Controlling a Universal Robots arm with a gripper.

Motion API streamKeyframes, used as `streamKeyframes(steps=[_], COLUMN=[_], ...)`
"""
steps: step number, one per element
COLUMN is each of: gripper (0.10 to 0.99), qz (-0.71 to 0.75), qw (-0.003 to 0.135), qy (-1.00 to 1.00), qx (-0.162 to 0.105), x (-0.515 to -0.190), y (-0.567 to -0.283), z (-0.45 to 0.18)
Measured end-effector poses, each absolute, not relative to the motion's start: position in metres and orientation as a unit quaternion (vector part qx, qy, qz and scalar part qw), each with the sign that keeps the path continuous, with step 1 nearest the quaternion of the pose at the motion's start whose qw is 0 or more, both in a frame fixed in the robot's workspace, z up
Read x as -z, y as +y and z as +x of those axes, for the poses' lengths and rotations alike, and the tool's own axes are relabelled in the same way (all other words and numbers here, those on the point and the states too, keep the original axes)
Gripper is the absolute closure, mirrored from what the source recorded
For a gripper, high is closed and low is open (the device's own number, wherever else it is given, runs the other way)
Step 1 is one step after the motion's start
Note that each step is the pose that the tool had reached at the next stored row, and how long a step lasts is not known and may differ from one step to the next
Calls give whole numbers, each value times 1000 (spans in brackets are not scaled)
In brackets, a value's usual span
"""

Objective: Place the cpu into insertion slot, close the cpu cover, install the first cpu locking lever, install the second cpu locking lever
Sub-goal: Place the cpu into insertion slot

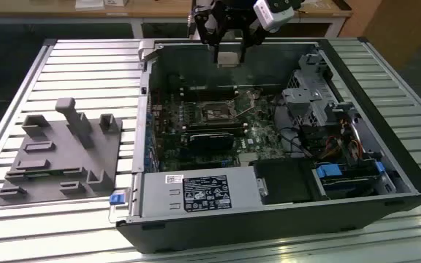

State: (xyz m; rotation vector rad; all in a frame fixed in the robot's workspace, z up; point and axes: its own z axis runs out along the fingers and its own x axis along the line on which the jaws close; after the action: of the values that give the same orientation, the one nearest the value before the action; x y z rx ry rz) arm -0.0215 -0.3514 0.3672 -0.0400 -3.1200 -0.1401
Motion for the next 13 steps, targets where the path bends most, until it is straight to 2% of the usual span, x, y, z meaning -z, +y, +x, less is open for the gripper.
streamKeyframes(steps=[13], gripper=[545], qz=[-13], qw=[9], qy=[-999], qx=[45], x=[-366], y=[-351], z=[-22])
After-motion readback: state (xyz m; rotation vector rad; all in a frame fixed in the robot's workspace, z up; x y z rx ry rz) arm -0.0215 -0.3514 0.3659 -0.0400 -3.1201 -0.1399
